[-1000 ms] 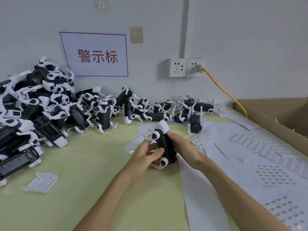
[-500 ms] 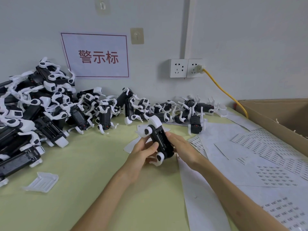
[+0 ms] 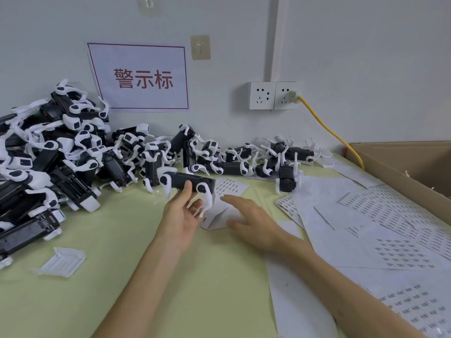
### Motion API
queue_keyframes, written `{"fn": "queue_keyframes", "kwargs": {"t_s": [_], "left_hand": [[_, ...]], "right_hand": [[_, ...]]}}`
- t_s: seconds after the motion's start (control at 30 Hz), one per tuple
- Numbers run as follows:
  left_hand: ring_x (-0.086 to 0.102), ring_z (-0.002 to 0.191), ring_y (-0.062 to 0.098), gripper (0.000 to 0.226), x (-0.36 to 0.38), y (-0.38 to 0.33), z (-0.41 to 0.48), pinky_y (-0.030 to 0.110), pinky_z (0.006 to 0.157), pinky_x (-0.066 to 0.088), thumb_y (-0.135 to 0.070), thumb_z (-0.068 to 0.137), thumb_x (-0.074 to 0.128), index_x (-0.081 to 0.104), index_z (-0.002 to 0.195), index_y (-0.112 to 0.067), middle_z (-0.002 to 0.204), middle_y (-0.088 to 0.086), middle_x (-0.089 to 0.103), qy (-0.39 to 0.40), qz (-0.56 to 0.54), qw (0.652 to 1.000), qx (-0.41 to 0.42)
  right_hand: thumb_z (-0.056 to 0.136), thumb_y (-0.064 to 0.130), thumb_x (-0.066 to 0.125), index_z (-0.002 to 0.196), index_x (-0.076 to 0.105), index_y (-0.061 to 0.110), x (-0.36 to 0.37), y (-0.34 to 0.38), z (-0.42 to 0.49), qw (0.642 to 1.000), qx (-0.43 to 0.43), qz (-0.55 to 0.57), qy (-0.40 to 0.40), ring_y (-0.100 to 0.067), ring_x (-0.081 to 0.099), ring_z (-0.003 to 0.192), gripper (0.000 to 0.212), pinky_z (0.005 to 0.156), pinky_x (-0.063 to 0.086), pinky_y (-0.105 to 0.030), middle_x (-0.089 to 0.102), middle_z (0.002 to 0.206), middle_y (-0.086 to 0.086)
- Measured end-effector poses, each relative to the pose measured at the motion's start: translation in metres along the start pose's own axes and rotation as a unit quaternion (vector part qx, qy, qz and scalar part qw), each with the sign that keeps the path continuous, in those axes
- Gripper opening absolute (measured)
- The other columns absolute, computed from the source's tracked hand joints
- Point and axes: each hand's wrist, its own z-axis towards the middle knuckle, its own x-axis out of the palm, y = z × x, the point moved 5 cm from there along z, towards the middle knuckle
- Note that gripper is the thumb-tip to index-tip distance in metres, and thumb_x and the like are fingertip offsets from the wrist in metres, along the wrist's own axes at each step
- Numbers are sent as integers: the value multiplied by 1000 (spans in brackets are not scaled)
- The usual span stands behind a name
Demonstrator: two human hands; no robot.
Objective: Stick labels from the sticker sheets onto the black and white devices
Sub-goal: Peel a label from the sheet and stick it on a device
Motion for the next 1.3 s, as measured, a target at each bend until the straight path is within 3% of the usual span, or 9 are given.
{"fn": "queue_keyframes", "kwargs": {"t_s": [0.13, 0.33, 0.6, 0.7, 0.77, 0.87, 1.03, 1.17, 1.3], "left_hand": [[49, 59, 10, 14, -11, 1, 3, 20, 51, 39, -30, 90, 71, 64, 88, -18, 77, -3, 60, -59, 31, 998, 20], [48, 70, 12, 22, -15, 2, 4, 25, 60, 30, -29, 77, 83, 69, 90, -18, 81, -3, 61, -93, 51, 994, 25], [61, 96, 19, 57, -16, 1, -1, 32, 88, 47, -44, 68, 85, 68, 115, -17, 101, -1, 67, -105, 68, 992, -13], [67, 74, 14, 62, -19, 4, 0, 26, 62, 53, -45, 60, 89, 67, 112, -21, 89, -6, 70, -112, 60, 991, -47], [66, 71, 14, 36, -23, 4, 1, 26, 61, 52, -38, 71, 87, 73, 100, -20, 91, -4, 71, -112, 65, 990, -58], [67, 81, 19, 20, -21, 3, 0, 33, 79, 49, -30, 86, 78, 78, 67, -24, 96, 2, 75, -91, 101, 988, -73], [65, 59, 17, 13, -13, 5, -2, 26, 53, 51, -21, 91, 70, 59, 86, -16, 95, 5, 78, -54, 99, 983, -143], [66, 59, 23, 17, -14, -2, -10, 27, 56, 50, -23, 90, 72, 61, 88, -11, 67, 11, 69, -58, 79, 986, -136], [71, 76, 28, 47, -11, -6, -12, 33, 67, 57, -50, 90, 67, 78, 99, -6, 93, 13, 74, -29, 22, 990, -135]], "right_hand": [[106, 35, 44, 157, 33, 31, 20, 3, 0, 994, -26, -84, 59, -13, 30, 144, 52, 111, 19, -35, 49, 147, 6], [98, 30, 61, 119, 69, 32, -5, -6, 4, 998, 3, 24, -54, -5, 55, 96, 23, 88, 39, -28, 65, 97, 16], [80, 72, 64, 153, 39, 36, 11, -6, -1, 996, -19, -76, 45, -9, 33, 144, 85, 120, 24, -34, 43, 157, 10], [86, 56, 71, 146, 50, 35, 8, -9, -2, 998, 4, -43, 53, -4, 55, 116, 67, 101, 35, -19, 57, 144, 11], [90, 40, 72, 142, 55, 34, 1, -7, -2, 999, 13, -11, 35, 7, 56, 91, 55, 85, 36, -8, 62, 136, 12], [91, 23, 70, 138, 61, 28, -8, -2, -4, 999, 8, 31, -21, -3, 59, 115, 48, 98, 42, -17, 64, 134, 13], [79, -4, 60, 121, 75, 21, -22, 9, -9, 988, -29, 136, -65, 1, 60, 120, 51, 103, 43, -17, 71, 125, 11], [78, -13, 58, 107, 80, 19, -33, 11, -11, 969, -43, 208, -124, 1, 64, 115, 49, 102, 45, -18, 75, 115, 14], [80, -13, 59, 108, 78, 25, -40, 8, -10, 942, -52, 275, -187, -6, 65, 118, 52, 102, 49, -30, 75, 116, 11]]}}
